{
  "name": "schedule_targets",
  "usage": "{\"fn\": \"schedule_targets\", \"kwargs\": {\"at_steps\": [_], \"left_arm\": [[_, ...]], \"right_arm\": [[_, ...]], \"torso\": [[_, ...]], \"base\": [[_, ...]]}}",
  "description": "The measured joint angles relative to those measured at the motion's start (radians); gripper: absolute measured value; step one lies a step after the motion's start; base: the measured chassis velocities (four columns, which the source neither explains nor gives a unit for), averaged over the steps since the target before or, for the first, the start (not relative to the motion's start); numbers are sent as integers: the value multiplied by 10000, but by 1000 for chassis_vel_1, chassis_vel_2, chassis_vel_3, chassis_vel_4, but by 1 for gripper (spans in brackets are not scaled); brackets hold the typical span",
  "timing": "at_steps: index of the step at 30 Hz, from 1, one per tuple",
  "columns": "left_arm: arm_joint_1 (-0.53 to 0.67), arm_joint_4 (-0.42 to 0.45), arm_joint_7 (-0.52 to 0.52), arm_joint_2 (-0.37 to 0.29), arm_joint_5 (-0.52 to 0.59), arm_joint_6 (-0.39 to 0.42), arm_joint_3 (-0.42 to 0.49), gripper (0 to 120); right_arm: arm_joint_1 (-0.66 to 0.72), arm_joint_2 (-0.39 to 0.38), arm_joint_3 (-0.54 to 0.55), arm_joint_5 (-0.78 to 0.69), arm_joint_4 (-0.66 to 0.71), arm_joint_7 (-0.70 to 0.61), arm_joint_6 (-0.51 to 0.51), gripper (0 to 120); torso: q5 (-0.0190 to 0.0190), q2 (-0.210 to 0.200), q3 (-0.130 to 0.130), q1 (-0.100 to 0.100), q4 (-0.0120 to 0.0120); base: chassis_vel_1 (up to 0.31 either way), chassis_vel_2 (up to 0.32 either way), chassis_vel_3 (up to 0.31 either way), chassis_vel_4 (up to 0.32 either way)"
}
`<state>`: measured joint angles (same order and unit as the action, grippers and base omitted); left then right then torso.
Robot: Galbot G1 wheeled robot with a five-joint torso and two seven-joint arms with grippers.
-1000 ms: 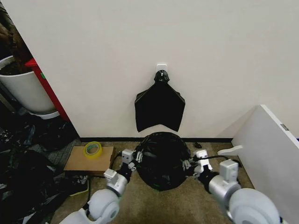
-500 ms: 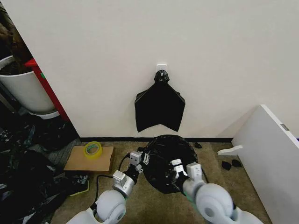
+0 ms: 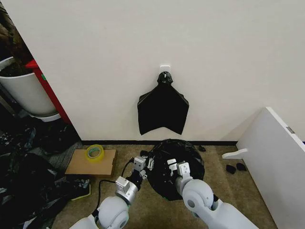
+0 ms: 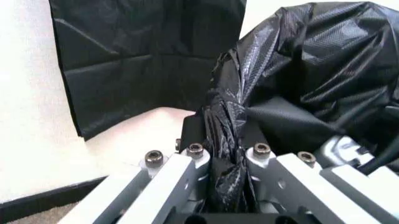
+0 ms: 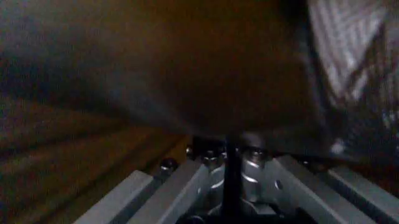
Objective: Place the garbage bag over the trash bin.
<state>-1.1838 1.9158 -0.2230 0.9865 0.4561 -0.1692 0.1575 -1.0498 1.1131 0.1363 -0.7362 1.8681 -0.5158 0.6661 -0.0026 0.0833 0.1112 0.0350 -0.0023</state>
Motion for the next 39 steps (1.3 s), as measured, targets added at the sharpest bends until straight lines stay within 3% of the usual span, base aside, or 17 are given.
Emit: {"fn": "schedule_targets", "kwargs": {"at_steps": [13,27,33,39], "left_arm": [[-120,167,52,-144,47,52,-4,4],[9,-102,-578,181,295,465,-167,4],[-113,25,-498,84,328,470,-199,4],[-258,213,-338,87,122,453,-93,4]], "right_arm": [[314,284,339,698,-533,138,-190,0],[-394,-454,283,1574,1560,341,621,0],[-112,-381,215,1623,1161,342,425,0],[453,261,899,1749,23,180,462,0]], "torso": [[1,0,-1,0,1],[1,0,-2,0,0],[0,0,-1,0,0],[0,0,-2,-1,-1]], "base": [[0,0,0,0],[0,0,0,0],[0,0,0,0],[0,0,0,0]]}}
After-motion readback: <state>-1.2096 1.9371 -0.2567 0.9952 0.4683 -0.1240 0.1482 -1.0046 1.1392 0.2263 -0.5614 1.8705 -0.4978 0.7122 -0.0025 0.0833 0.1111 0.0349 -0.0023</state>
